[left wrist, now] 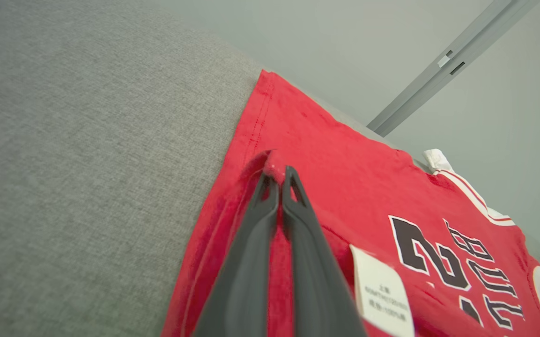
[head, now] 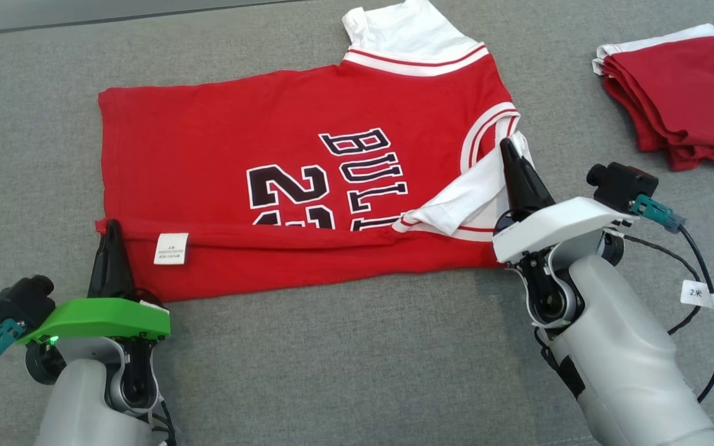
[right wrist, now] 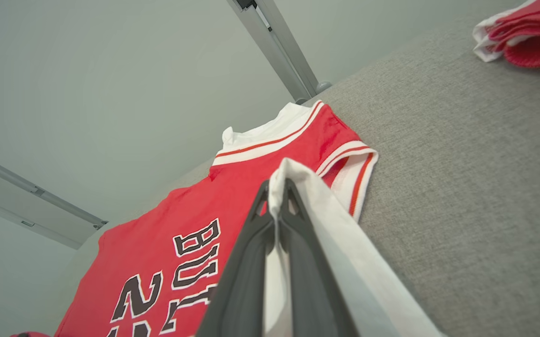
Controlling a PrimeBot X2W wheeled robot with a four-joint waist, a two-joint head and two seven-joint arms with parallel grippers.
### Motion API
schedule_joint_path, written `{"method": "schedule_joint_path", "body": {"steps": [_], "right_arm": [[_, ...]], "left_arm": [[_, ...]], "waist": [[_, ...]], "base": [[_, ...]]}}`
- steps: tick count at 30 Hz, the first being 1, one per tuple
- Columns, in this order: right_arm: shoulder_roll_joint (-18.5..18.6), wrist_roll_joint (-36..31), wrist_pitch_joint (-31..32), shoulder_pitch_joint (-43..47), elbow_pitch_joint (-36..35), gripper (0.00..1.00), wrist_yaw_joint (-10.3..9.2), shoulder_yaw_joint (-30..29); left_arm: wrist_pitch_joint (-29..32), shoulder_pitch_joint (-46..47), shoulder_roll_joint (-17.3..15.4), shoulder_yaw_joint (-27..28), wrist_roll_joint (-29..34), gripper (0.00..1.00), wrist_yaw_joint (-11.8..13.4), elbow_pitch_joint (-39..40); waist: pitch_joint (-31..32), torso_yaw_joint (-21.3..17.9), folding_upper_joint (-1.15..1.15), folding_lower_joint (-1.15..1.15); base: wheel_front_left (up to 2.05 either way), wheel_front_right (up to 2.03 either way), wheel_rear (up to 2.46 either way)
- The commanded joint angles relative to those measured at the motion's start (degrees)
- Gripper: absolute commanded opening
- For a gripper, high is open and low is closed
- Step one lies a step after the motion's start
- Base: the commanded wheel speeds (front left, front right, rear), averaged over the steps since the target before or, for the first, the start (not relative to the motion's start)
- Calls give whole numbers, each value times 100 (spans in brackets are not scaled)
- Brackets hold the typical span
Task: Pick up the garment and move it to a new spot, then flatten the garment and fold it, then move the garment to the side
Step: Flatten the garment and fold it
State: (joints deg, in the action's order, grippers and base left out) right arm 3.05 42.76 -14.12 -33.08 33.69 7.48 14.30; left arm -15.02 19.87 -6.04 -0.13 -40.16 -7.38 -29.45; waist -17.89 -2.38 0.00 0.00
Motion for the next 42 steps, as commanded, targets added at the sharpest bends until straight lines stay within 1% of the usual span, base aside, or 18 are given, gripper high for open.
{"method": "schedule_joint_path", "body": {"steps": [1, 2, 3, 4, 13, 17, 20, 24, 26, 29, 34, 39, 40, 41, 42], "right_arm": [[20, 44, -30, -131, 166, 15, 2, 26], [18, 88, -34, -203, 299, 46, 2, 48], [12, 142, -29, -283, 408, 100, 2, 75], [11, 196, -31, -373, 517, 100, 2, 89], [9, 569, -72, -1099, 1437, 100, 2, 164], [115, 464, -108, -1207, 1468, 100, 2, 173], [276, 93, -108, -1071, 1182, 100, 2, 62], [352, -615, -109, -673, 658, 100, 2, -235], [353, -990, -110, -401, 348, 100, 2, -406], [285, -1404, -108, 55, -101, 100, 2, -606], [166, -1742, -107, 736, -777, 100, 2, -717], [160, -2143, -85, 1170, -959, 100, 2, -645], [160, -2220, -41, 1228, -949, 100, 2, -638], [149, -2271, -5, 1283, -939, 100, 2, -645], [134, -2304, 59, 1333, -907, 100, 2, -673]], "left_arm": [[-19, 146, -4, 39, 35, 0, -14, -94], [-19, 190, 4, 59, 62, 32, -14, -133], [-19, 221, 9, 90, 81, 79, -14, -151], [-18, 235, 20, 105, 100, 100, -14, -176], [-19, 11, 91, 119, 170, 100, -14, -1], [-18, -268, 131, 161, 91, 100, -14, 185], [-18, -558, 136, 176, 25, 100, -14, 228], [31, -914, 96, 138, -95, 100, -14, 167], [155, -1040, 88, 121, -151, 100, -7, 123], [420, -1176, 90, 89, -186, 100, 77, 78], [693, -1217, 61, 106, -291, 100, 208, 80], [801, -1099, 10, 167, -383, 100, 290, 82], [789, -1069, -11, 181, -380, 73, 307, 73], [770, -1045, -15, 188, -368, 45, 328, 74], [751, -1023, -19, 186, -350, 24, 341, 79]], "waist": [[0, 21, 0, 0], [2, 30, 0, 0], [6, 36, 0, 0], [12, 42, 0, 0], [109, 165, 0, 0], [216, 193, 0, 0], [328, 152, 0, 0], [492, 85, 0, 0], [563, 55, 0, 0], [645, -3, 0, 0], [684, -182, 0, 0], [611, -365, 0, 0], [588, -399, 0, 0], [567, -427, 0, 0], [547, -445, 0, 0]], "base": [[0, 0, 0], [0, 0, 0], [0, 0, 0], [0, 0, 0], [0, 0, 0], [0, 0, 0], [0, 0, 0], [0, 0, 0], [0, 0, 0], [0, 0, 0], [0, 0, 0], [0, 0, 0], [0, 0, 0], [0, 0, 0], [0, 0, 0]]}}
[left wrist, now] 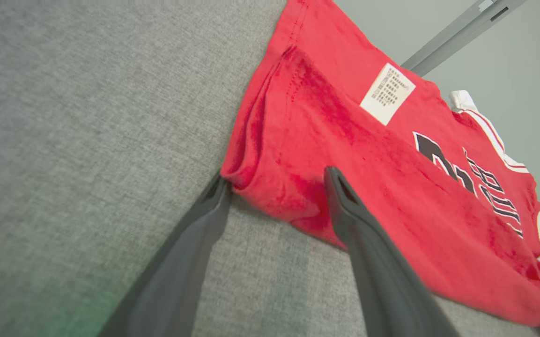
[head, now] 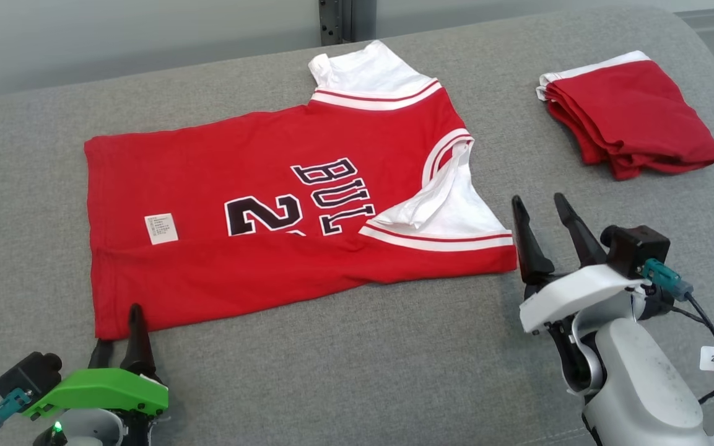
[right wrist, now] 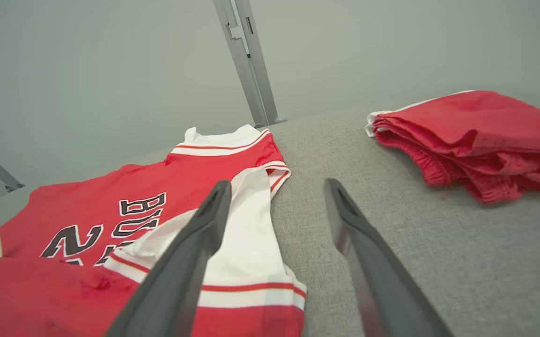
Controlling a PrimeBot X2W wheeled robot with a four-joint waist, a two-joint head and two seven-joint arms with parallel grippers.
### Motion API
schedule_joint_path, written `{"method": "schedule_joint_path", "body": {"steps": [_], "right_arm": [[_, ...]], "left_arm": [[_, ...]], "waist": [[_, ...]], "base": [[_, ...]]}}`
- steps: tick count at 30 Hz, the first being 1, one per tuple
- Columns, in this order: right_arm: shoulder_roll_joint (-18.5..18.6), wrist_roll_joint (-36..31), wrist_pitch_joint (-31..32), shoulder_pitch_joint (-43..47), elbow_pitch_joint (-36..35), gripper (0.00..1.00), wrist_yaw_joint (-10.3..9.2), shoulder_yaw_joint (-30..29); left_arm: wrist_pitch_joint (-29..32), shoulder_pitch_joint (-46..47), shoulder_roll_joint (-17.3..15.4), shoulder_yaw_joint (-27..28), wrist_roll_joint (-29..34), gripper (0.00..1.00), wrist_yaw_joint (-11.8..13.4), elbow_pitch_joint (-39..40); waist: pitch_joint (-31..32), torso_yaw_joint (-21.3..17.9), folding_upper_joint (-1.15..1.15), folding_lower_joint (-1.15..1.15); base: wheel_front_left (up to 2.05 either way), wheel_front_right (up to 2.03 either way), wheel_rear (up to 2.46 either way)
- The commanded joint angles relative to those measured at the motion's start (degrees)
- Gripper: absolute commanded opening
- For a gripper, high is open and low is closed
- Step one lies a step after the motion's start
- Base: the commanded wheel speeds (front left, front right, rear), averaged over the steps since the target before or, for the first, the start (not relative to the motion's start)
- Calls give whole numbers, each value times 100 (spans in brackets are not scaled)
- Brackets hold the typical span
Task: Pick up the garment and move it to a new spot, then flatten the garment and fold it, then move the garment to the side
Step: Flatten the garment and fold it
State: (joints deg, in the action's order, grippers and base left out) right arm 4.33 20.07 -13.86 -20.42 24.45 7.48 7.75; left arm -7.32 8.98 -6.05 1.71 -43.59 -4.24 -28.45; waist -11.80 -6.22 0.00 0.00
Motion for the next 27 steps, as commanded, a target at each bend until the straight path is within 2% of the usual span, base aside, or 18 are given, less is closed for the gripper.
{"method": "schedule_joint_path", "body": {"steps": [1, 2, 10, 19, 20, 21, 24, 27], "right_arm": [[-9, -72, 103, 117, 62, 100, 2, -34], [-21, -128, 173, 153, 115, 100, 2, -68], [-111, -407, 408, 153, 613, 100, 2, -311], [-139, -56, 762, -110, 1147, 100, 2, 23], [-139, -2, 813, -128, 1199, 95, 2, 85], [-141, 69, 856, -153, 1256, 53, 2, 160], [-144, 311, 894, -208, 1370, 0, 1, 264], [-121, 450, 800, -335, 1387, 0, -3, 241]], "left_arm": [[-38, 86, -24, -2, 14, 4, 28, -8], [-79, 104, -31, -4, 30, 0, 32, 7], [-196, 132, -112, 59, 42, 0, 125, 143], [-200, 103, -69, -8, 7, 0, 120, 90], [-203, 118, -64, -17, 4, 0, 110, 77], [-212, 137, -57, -26, 1, 0, 96, 60], [-251, 171, -51, -54, -15, 0, 62, 20], [-314, 204, -59, -84, 0, 0, 11, 49]], "waist": [[-80, -72, 0, 0], [-97, -76, 0, 0], [-200, 98, 0, 0], [-243, 312, 0, 0], [-242, 323, 0, 0], [-240, 333, 0, 0], [-218, 346, 0, 0], [-181, 348, 0, 0]], "base": [[0, 0, 0], [0, 0, 0], [0, 0, 0], [0, 0, 0], [0, 0, 0], [0, 0, 0], [0, 0, 0], [0, 0, 0]]}}
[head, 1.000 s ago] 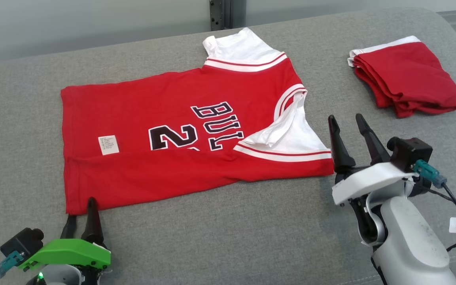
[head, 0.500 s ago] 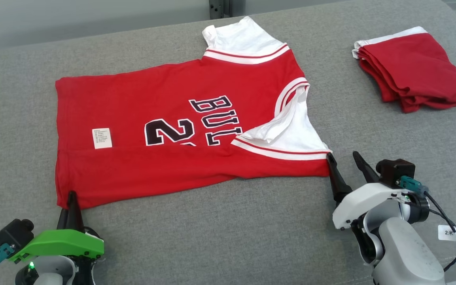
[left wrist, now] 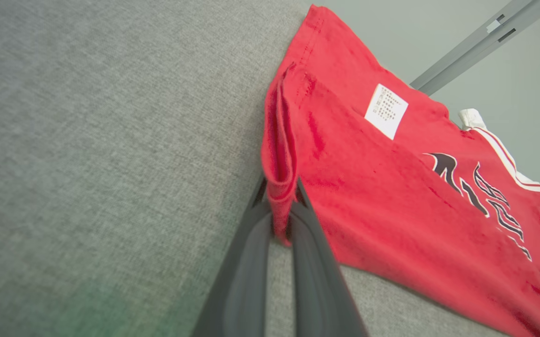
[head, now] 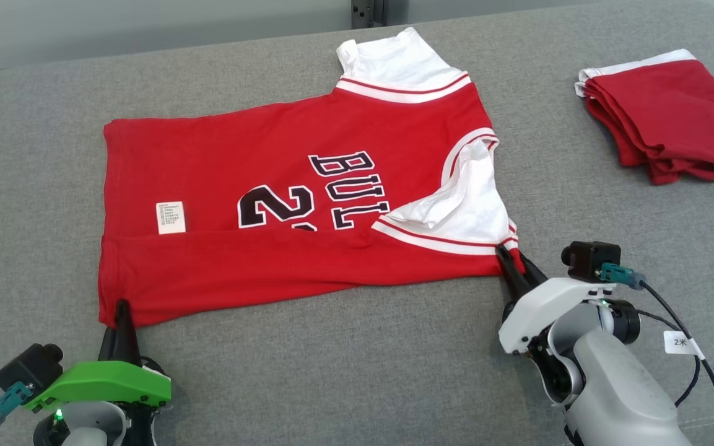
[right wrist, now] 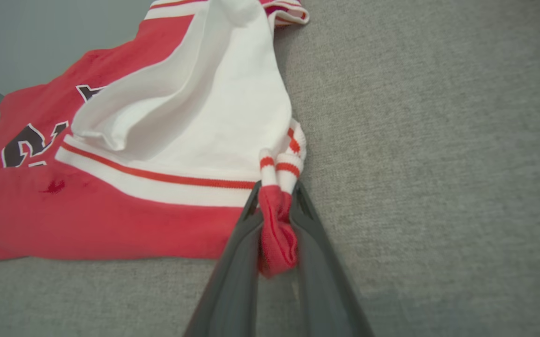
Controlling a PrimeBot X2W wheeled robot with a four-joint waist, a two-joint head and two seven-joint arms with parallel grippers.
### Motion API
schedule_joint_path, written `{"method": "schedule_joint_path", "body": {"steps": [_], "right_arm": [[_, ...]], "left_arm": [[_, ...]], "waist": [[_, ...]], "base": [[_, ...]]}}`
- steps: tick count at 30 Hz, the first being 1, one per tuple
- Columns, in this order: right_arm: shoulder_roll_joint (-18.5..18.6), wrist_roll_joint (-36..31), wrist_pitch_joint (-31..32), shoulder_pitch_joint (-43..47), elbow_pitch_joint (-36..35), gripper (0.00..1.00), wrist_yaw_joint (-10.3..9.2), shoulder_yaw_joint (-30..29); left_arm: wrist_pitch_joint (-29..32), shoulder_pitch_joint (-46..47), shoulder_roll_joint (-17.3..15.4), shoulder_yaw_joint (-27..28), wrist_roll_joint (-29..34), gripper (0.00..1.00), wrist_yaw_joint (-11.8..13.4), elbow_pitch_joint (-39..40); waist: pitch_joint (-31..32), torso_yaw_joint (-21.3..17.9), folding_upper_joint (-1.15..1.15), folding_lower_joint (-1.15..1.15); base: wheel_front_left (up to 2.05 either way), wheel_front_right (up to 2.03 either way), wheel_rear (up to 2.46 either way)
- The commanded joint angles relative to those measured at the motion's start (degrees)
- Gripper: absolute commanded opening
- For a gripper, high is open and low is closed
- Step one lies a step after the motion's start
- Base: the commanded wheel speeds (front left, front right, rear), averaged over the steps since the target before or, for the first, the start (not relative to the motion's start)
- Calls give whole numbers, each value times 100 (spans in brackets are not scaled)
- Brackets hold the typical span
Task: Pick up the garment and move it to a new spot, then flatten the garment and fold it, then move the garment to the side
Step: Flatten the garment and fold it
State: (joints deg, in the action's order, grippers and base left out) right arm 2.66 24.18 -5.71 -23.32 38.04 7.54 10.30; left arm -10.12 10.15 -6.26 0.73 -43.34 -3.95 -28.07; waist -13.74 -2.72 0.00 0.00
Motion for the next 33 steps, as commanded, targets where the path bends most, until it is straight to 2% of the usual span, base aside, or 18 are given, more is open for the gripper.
{"method": "schedule_joint_path", "body": {"steps": [1, 7, 15, 24, 32, 33], "right_arm": [[39, 121, -36, -71, -13, 0, -10, -30], [206, 305, 46, -1, -528, 0, -10, -228], [434, 341, 620, 914, -1826, 0, -10, -557], [220, 100, 1182, 2383, -3018, 0, -10, -1077], [82, -31, 1369, 3002, -3244, 0, -11, -1390], [71, -49, 1369, 3026, -3206, 11, -11, -1408]], "left_arm": [[-67, 90, -43, 7, -17, 0, -35, 39], [-158, -78, -39, -54, 11, 0, -107, 372], [-39, -766, 6, -208, -20, 0, -106, 1081], [112, -1769, 115, -381, -141, 0, 54, 1393], [109, -2068, 163, -430, -189, 0, 147, 1239], [118, -2079, 164, -428, -196, 19, 172, 1227]], "waist": [[30, -3, 0, 0], [155, -18, 0, 0], [278, -5, 0, 0], [358, 33, 0, 0], [460, 13, 0, 0], [475, 7, 0, 0]], "base": [[0, 0, 0], [0, 0, 0], [0, 0, 0], [0, 0, 0], [0, 0, 0], [0, 0, 0]]}}
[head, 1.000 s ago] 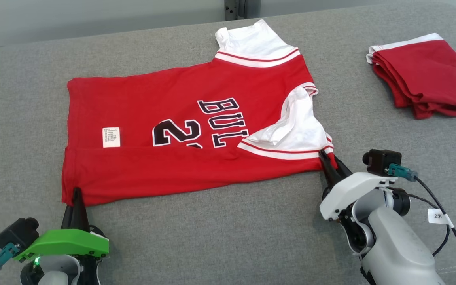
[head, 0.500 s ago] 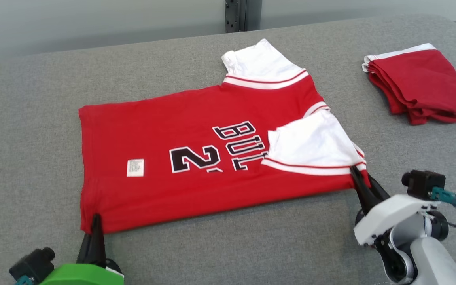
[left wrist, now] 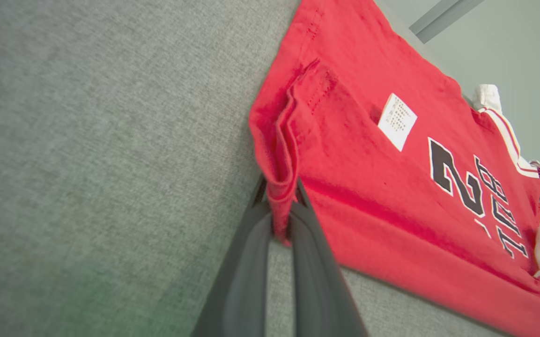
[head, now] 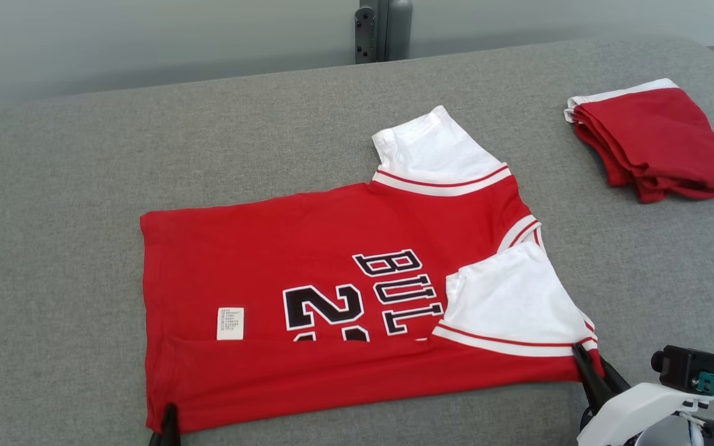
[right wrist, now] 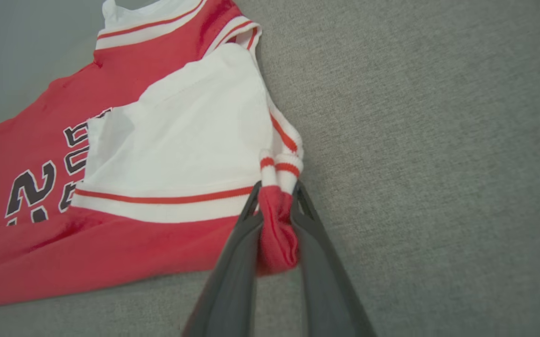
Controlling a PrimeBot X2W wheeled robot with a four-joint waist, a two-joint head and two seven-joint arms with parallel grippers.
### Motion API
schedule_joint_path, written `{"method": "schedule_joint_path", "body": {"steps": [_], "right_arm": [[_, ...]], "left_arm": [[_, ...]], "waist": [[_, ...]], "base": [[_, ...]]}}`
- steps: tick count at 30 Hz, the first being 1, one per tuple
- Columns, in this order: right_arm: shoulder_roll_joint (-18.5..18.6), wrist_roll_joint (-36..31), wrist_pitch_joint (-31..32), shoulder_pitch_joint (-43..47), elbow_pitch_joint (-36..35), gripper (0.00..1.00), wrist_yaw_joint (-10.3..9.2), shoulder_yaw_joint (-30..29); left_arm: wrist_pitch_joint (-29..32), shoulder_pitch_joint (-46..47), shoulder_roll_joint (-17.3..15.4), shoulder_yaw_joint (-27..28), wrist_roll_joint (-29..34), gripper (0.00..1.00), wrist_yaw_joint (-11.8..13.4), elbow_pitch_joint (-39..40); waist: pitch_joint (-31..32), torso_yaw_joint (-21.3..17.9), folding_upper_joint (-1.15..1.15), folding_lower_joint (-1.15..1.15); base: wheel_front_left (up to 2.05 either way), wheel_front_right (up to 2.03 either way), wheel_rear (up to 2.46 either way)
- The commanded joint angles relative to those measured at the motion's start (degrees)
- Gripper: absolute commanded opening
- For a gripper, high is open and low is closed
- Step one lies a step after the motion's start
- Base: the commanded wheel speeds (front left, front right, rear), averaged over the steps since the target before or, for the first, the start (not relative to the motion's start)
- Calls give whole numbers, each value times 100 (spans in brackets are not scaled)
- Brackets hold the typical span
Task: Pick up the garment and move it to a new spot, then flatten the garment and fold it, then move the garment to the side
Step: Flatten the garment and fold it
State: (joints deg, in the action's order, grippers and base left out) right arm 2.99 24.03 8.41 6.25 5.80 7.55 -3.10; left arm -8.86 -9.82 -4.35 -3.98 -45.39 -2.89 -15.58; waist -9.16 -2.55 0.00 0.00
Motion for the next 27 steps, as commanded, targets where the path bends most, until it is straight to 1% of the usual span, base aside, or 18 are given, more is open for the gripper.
{"method": "schedule_joint_path", "body": {"steps": [1, 2, 3, 9, 13, 20, 23, 27], "right_arm": [[27, -46, -44, 100, 57, 40, -13, -86], [26, -59, -64, 116, 87, 40, -13, -120], [24, -83, -63, 134, 118, 100, -12, -154], [3, -103, -170, 216, 143, 100, -6, -377], [-3, -244, -290, 47, 45, 100, -7, -533], [-3, -445, -324, -345, -194, 100, -7, -405], [32, -499, -266, -543, -293, 100, -6, -227], [150, -468, -224, -890, -330, 100, -6, 112]], "left_arm": [[-3, -95, -33, 43, 17, 43, 83, -35], [-4, -102, -41, 41, 26, 83, 96, -42], [15, -111, -44, 40, 18, 100, 108, -51], [-28, -265, -196, 129, 71, 100, 193, -2], [-79, -136, -408, 204, 177, 100, 228, 157], [245, 673, -942, 90, 574, 100, 353, 399], [547, 1194, -1152, -38, 785, 100, 436, 419], [1072, 1985, -1452, -202, 934, 100, 438, 150]], "waist": [[27, -17, 0, 0], [35, -24, 0, 0], [42, -31, 0, 0], [82, -102, 0, 0], [90, -168, 0, 0], [2, -257, 0, 0], [-116, -290, 0, 0], [-369, -357, 0, 0]], "base": [[0, 0, 0], [0, 0, 0], [0, 0, 0], [0, 0, 0], [0, 0, 0], [0, 0, 0], [0, 0, 0], [0, 0, 0]]}}
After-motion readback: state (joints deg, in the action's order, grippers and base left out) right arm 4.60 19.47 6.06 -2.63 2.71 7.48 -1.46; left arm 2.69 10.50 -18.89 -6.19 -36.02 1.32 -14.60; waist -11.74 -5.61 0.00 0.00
